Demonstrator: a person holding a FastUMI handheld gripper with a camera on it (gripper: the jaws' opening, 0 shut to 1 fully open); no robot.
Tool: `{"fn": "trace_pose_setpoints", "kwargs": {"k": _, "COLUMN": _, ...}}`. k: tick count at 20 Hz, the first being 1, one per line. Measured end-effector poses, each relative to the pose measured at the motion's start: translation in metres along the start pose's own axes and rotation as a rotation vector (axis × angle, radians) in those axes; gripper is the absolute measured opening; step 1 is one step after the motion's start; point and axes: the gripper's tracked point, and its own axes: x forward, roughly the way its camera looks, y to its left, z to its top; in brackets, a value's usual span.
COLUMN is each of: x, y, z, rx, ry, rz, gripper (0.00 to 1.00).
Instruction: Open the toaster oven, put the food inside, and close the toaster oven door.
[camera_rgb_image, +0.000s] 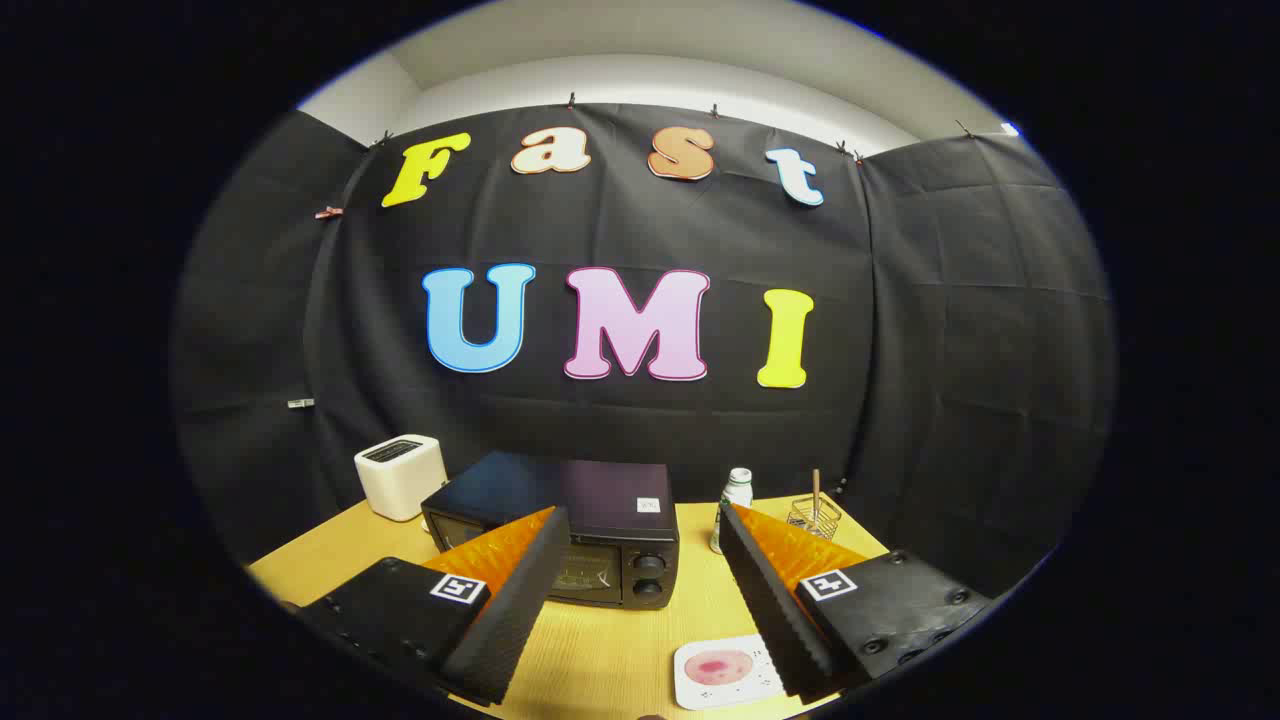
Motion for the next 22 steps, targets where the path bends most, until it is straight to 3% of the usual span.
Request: {"fn": "trace_pose_setpoints", "kwargs": {"k": 22, "x": -0.004, "y": 0.015, "z": -0.005, "rx": -0.006, "ry": 0.006, "rz": 0.032, "gripper": 0.98}}
